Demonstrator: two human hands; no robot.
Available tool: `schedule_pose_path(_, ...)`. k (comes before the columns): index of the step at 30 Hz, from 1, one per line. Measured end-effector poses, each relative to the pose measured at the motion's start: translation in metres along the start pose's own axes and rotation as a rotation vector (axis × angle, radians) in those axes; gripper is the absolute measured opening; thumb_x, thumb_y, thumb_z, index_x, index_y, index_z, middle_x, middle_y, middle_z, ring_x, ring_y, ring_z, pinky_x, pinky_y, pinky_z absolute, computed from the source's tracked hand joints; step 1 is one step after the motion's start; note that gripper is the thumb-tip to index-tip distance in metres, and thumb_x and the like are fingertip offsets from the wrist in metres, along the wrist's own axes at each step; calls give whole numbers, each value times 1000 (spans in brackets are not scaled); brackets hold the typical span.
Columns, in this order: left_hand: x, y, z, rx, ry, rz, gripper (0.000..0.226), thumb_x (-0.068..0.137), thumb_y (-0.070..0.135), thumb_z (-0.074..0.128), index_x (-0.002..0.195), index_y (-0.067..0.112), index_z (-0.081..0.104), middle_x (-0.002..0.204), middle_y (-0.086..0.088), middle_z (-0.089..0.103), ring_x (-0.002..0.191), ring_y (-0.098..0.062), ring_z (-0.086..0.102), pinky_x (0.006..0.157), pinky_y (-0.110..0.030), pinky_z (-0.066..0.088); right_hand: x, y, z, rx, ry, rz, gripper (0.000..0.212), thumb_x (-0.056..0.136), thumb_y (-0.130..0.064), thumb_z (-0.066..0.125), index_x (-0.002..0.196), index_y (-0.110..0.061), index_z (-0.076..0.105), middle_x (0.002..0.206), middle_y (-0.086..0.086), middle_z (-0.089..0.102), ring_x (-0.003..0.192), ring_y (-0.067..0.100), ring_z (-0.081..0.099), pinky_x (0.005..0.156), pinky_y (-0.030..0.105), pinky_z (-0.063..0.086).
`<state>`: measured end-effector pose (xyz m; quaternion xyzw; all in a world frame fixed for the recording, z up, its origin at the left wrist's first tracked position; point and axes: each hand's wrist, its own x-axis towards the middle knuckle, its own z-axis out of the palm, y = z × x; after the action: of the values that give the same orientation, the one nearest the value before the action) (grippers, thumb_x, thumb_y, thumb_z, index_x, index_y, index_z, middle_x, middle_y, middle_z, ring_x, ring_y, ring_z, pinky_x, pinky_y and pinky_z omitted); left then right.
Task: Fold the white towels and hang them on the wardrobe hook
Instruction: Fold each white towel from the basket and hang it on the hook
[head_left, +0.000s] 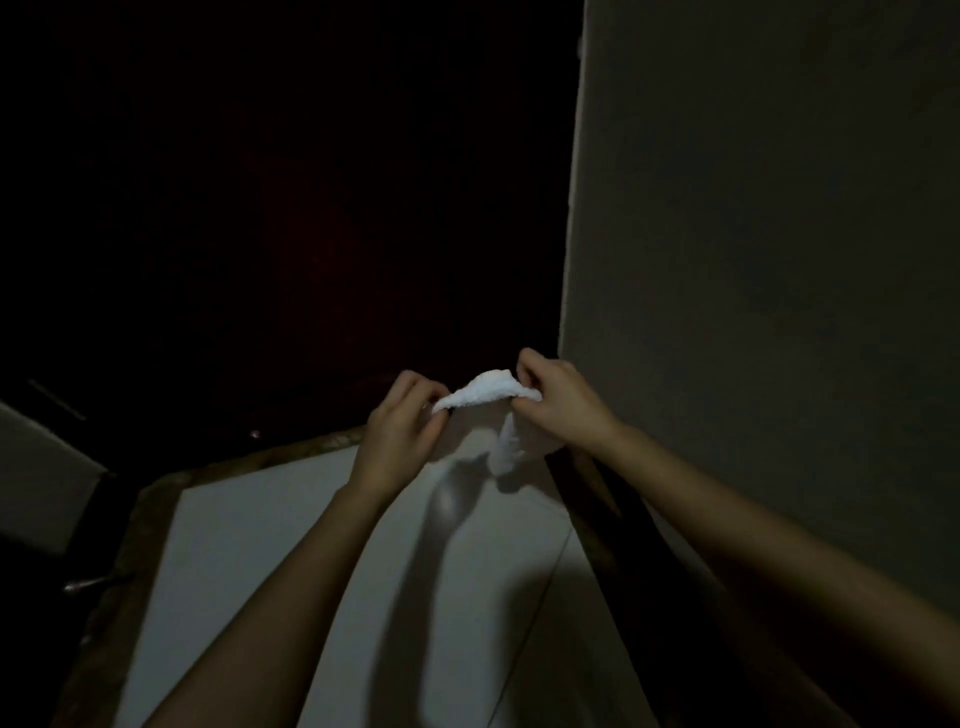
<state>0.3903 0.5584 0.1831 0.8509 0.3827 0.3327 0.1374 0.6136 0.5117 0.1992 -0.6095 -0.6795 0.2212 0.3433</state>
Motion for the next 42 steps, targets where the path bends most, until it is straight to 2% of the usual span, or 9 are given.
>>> schedule_pose_path(6,70,66,-186,-163,70,-138,15,88,11,63,91,25,59,91,15,60,86,0,58,72,-12,42,55,-170,-106,86,-3,-116,26,89,-16,61,109,-22,45,74,-5,52,61,4,50,53,17,37)
schedule_pose_path(14,134,201,-453,-399,438,-335,9,82,4,70,91,5,70,92,12,66,88,9,61,78,-6,43,91,-401,-245,98,-114,-225,45,88,-22,69,130,-34,56,68,-3,57,58,3,50,55,15,36)
schedule_pose_path(17,139,247,-552,-356,464,-343,10,82,4,71,89,12,70,91,13,67,88,7,61,80,-9,43,93,-488,-288,98,-199,-314,52,89,-19,68,133,-41,54,101,-5,70,82,5,62,73,21,46)
schedule_pose_path(20,137,289,-645,-304,509,-361,18,80,1,72,85,19,70,87,10,68,85,5,62,81,-11,44,92,-568,-326,55,-302,-389,67,90,-11,62,141,-49,41,136,-19,52,108,1,60,87,10,46)
schedule_pose_path(25,110,352,-769,-203,626,-403,16,79,-2,71,85,13,70,84,7,69,80,3,63,76,-12,46,76,-667,-356,30,-321,-400,58,96,-13,49,140,-50,40,113,10,70,77,34,67,72,49,56)
schedule_pose_path(27,92,375,-805,-117,660,-431,17,79,-2,69,85,14,70,83,9,69,80,4,63,76,-11,46,64,-701,-362,102,-313,-453,56,96,-13,53,137,-50,45,115,-1,70,75,28,68,69,46,56)
schedule_pose_path(31,39,411,-847,17,762,-522,15,79,0,68,81,14,70,81,6,69,78,2,62,75,-12,47,47,-753,-369,339,-360,-511,52,93,-6,59,130,-42,55,131,-1,62,110,4,61,92,19,51)
schedule_pose_path(36,-43,461,-840,118,859,-709,12,81,8,70,81,19,72,82,7,70,79,5,62,72,-12,47,5,-803,-352,469,-427,-478,35,89,8,50,86,-18,73,63,-2,62,49,4,42,50,19,31)
schedule_pose_path(42,-129,526,-826,25,995,-818,18,81,13,72,76,31,71,82,14,70,79,2,64,64,-9,46,-89,-865,-330,540,-736,-509,14,83,8,64,85,-6,65,62,-10,60,52,-6,50,53,12,39)
